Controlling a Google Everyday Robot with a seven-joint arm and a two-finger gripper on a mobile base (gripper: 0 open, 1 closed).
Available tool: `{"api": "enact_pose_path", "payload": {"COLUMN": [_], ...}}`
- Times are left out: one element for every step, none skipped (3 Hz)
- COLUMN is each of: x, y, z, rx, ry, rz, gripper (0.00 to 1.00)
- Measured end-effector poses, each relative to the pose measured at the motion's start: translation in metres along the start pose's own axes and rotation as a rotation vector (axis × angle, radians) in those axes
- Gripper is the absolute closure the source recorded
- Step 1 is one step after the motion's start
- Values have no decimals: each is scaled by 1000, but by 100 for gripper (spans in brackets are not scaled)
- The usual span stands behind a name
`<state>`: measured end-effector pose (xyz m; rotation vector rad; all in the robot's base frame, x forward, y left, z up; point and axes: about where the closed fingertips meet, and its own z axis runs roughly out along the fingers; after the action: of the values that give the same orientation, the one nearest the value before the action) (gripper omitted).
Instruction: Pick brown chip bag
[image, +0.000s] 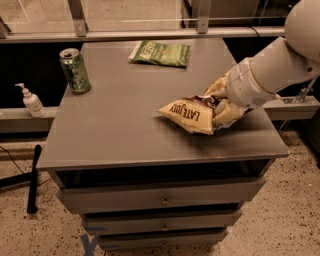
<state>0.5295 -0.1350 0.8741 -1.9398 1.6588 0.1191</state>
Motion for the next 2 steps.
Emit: {"api": "enact_pose_path", "payload": {"x": [-31,-61], "y": [-8,-19], "z": [-4,-16], "rx": [26,62], "ry": [-62,-145], "rz": [-14,-26], "gripper": [100,100]}}
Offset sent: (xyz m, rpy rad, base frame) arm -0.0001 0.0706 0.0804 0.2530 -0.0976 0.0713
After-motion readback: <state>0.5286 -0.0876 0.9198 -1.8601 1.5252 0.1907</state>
